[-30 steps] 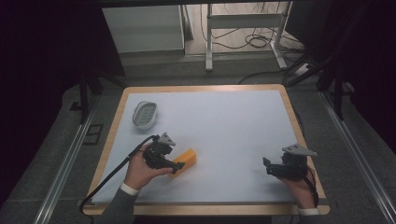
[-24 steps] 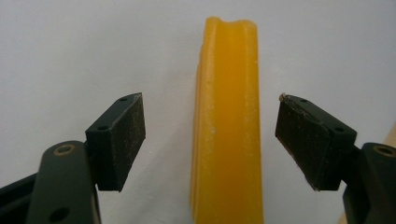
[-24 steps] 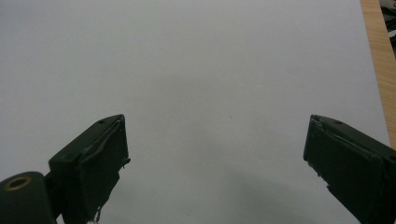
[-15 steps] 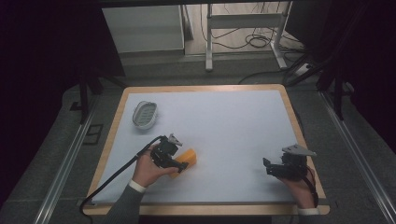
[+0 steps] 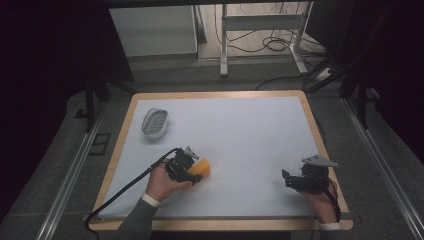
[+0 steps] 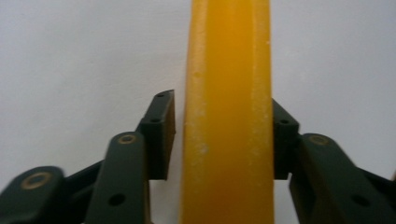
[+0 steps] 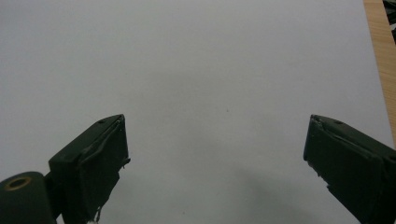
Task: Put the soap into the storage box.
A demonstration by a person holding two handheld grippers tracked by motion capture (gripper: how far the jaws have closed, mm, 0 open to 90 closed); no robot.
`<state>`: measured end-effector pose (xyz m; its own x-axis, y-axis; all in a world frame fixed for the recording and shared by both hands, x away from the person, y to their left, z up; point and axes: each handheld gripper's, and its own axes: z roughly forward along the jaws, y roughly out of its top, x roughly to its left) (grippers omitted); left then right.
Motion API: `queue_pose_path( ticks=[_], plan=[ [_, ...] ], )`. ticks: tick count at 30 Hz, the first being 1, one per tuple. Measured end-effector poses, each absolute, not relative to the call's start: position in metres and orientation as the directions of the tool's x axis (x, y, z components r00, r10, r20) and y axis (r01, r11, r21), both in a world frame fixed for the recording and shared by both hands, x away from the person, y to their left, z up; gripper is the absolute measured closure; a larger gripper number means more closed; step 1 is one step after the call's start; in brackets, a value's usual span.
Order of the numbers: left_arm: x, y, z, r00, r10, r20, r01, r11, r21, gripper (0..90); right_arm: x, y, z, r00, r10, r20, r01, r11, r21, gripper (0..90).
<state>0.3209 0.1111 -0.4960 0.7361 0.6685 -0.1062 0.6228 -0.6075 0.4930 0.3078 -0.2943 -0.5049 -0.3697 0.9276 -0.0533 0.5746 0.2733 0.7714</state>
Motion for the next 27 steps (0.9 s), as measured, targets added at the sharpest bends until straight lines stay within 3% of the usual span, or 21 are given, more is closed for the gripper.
queue_pose_path(
  ticks=[10,27],
  plan=[
    [0.322,0.11,-0.494,0.74,0.667,-0.088,0.616,-0.618,0.488,61.0,0.307,-0.295,-0.504,-0.364,0.93,-0.048,0.577,0.266,0.772,6.6],
    [0.332,0.126,-0.477,0.728,0.674,-0.125,0.624,-0.575,0.53,61.0,0.307,-0.297,-0.504,-0.353,0.934,-0.051,0.576,0.26,0.775,6.6]
  ],
)
